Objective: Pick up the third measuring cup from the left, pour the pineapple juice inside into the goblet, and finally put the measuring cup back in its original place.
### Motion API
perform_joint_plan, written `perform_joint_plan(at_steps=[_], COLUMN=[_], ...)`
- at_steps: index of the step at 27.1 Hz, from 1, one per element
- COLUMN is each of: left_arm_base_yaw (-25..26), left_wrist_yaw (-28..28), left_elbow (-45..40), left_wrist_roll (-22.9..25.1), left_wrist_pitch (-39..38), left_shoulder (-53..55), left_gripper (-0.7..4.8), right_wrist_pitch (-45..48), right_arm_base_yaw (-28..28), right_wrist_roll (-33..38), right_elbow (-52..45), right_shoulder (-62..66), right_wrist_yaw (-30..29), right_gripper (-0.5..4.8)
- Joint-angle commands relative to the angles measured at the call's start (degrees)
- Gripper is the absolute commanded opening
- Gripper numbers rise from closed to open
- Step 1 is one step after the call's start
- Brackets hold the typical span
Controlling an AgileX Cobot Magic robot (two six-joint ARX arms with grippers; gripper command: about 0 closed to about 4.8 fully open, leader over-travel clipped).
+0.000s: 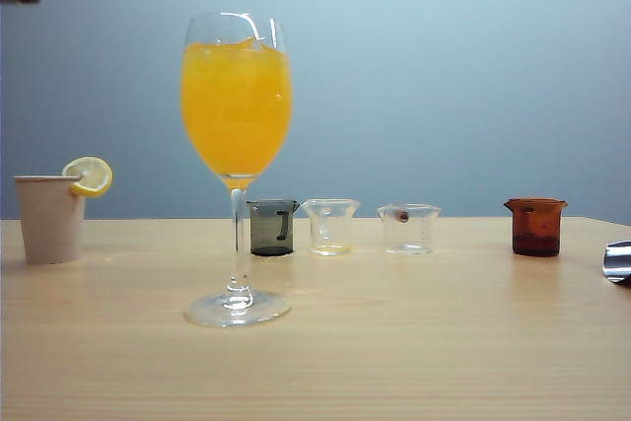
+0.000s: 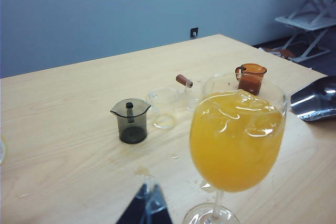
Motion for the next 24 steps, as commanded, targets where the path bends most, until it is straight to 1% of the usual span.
perform_joint_plan(at_steps=[1, 4, 5, 7, 8, 11, 15, 16, 18, 21, 24], left_arm_base_yaw=[0.1, 0.2, 0.2, 0.1, 0.2, 0.2, 0.2, 0.2, 0.8, 4.5, 10.6], left_wrist_yaw=[-0.1, -0.1, -0.1, -0.1, -0.1, -0.1, -0.2, -0.8, -4.0, -4.2, -4.0], left_elbow=[-1.3, -3.8, -5.2, -6.9, -7.8, -8.2, -8.3, -8.3, -8.4, -9.6, -10.4], left_wrist_roll=[-0.6, -1.9, -2.8, -5.1, -6.7, -5.3, -5.3, -5.3, -5.3, -5.3, -5.5], left_wrist_pitch=[4.6, 10.6, 14.1, 17.2, 17.2, 17.6, 18.8, 18.2, 16.9, 16.9, 15.4], left_shoulder=[0.0, 0.1, 0.2, 0.2, 0.2, 0.2, -0.1, -0.9, -3.2, -8.1, -12.8], left_gripper=[-0.05, -0.05, -0.05, -0.05, -0.05, -0.05, -0.05, -0.05, -0.05, -0.05, -0.05], right_wrist_pitch=[0.6, 0.5, 0.5, 0.5, 0.4, 0.4, 0.4, 0.4, 0.4, 0.4, 0.4], right_arm_base_yaw=[0.0, 0.0, 0.0, 0.0, 0.0, 0.0, 0.0, 0.0, 0.0, 0.0, 0.0], right_wrist_roll=[-0.1, -0.1, -0.1, -0.1, -0.1, -0.1, -0.1, -0.1, -0.1, -0.1, -0.1], right_elbow=[0.2, 0.2, 0.2, 0.2, 0.2, 0.2, 0.2, 0.2, 0.2, 0.2, 0.2], right_shoulder=[-1.0, -1.5, -1.5, -1.5, -1.5, -1.5, -1.5, -1.5, -1.5, -1.5, -1.5], right_wrist_yaw=[0.3, 0.3, 0.3, 0.3, 0.3, 0.3, 0.3, 0.3, 0.3, 0.3, 0.3], right_gripper=[-0.01, -0.01, -0.01, -0.01, -0.01, -0.01, -0.01, -0.01, -0.01, -0.01, -0.01])
